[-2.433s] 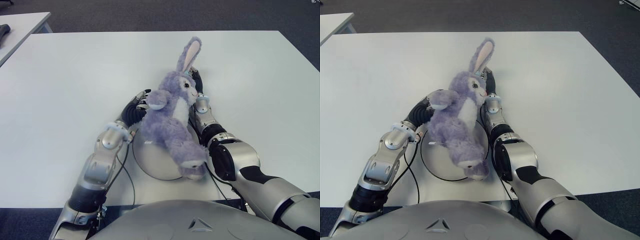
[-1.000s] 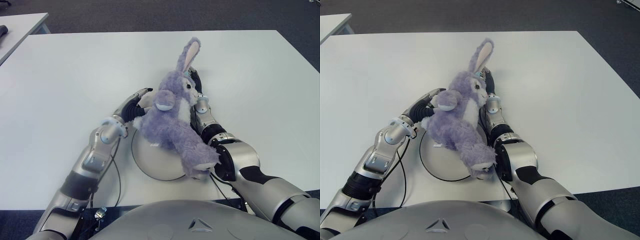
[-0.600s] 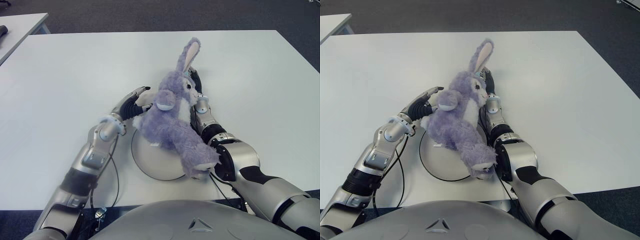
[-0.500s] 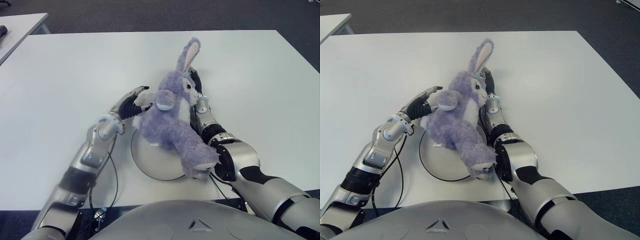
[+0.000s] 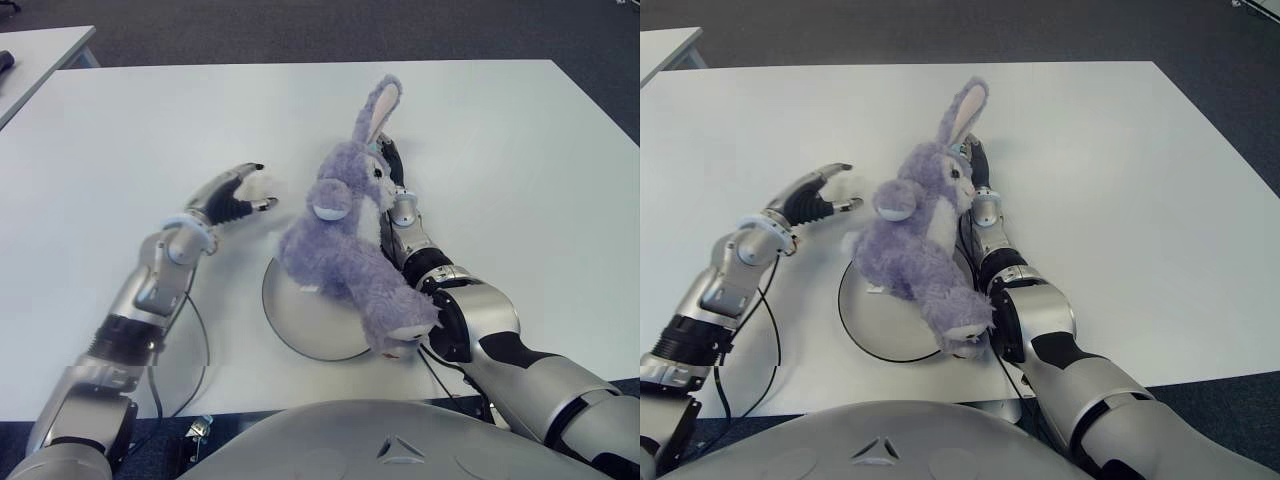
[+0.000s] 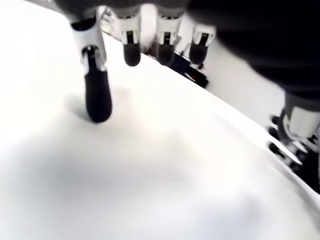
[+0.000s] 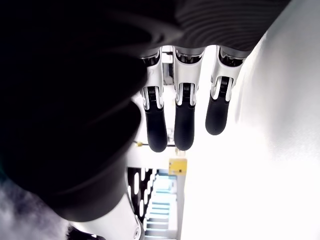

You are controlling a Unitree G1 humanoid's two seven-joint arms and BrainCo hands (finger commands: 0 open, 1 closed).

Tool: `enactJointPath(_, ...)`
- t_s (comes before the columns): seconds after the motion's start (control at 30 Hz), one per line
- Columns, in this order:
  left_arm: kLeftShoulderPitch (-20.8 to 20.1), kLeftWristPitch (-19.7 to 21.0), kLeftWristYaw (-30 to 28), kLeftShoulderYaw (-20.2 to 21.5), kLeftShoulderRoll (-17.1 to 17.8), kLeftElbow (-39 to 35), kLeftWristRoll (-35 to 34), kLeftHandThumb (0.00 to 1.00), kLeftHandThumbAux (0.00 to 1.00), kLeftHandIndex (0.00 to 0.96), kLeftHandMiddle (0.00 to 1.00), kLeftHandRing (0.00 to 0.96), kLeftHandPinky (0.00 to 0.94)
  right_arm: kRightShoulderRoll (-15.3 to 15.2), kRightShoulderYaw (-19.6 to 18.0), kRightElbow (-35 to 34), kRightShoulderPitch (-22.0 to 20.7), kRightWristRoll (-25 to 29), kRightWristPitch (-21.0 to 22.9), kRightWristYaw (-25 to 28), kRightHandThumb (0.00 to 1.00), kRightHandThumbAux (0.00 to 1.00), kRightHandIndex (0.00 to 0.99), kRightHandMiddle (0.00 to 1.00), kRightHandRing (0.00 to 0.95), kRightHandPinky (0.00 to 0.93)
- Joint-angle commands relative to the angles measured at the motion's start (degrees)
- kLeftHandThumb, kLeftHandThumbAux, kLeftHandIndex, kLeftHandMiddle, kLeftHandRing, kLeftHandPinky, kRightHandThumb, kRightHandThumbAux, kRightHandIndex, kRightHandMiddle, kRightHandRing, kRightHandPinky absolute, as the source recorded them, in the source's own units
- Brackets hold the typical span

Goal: Put the doll into the plate.

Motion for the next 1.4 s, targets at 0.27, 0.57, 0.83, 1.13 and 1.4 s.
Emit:
enactJointPath(0.27, -2.61, -4.46, 3.87, 3.68, 0.18, 5.10, -0.45, 0.120, 0.444, 0.000, 0.000, 0.000, 0.000, 5.50, -0.47, 6.84, 11.90, 0.32, 6.20, 0.38, 0.174, 0.956, 0.260, 0.284, 0.261, 0.240)
enactJointPath(0.57, -4.27, -8.10, 6.53, 6.16, -1.69, 10.20, -3.35, 0.001, 0.430, 0.000, 0.000, 0.006, 0.000, 5.50, -0.70, 6.82, 11.76, 0.52, 6.53, 0.42, 0.192, 0.949, 0.257, 0.284, 0.260, 0.237)
enactJointPath(0.83, -6.83, -10.93, 6.79, 7.05, -3.59, 15.36, -6.14, 0.000, 0.397, 0.000, 0.014, 0.007, 0.000, 5.40, -0.53, 6.85, 11.65, 0.24, 6.75, 0.18, 0.190, 0.948, 0.255, 0.285, 0.261, 0.240)
enactJointPath(1.13, -10.66, -13.78, 9.35, 6.99, -7.53, 23.69, -7.68, 0.000, 0.431, 0.000, 0.013, 0.005, 0.000, 5.36, -0.78, 6.86, 11.63, 0.48, 6.91, 0.63, 0.194, 0.949, 0.251, 0.283, 0.258, 0.235)
enactJointPath(1.4, -14.33, -17.62, 10.78, 8.58, -12.71, 31.84, -12.29, 0.000, 0.497, 0.000, 0.003, 0.001, 0.000, 5.56, -1.09, 6.83, 11.65, 0.81, 6.76, 0.80, 0.194, 0.952, 0.251, 0.279, 0.252, 0.233)
